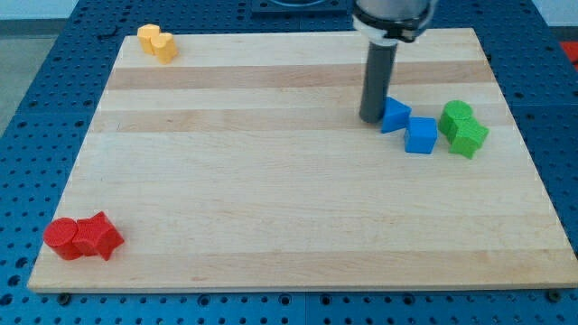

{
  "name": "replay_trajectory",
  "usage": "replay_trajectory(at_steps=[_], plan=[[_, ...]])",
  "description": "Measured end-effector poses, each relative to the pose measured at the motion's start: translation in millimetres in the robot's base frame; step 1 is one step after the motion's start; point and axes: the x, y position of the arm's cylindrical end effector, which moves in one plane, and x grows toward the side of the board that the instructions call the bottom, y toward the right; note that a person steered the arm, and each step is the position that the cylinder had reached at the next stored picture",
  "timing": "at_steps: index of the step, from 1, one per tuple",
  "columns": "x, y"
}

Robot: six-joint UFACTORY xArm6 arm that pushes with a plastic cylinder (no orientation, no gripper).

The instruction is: Push blue cube to the green star

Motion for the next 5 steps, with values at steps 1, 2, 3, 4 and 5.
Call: replay_trajectory(at_steps=[1, 2, 3, 4, 5], plan=[[0, 27], [0, 40], [0, 36], [7, 16], [24, 5]])
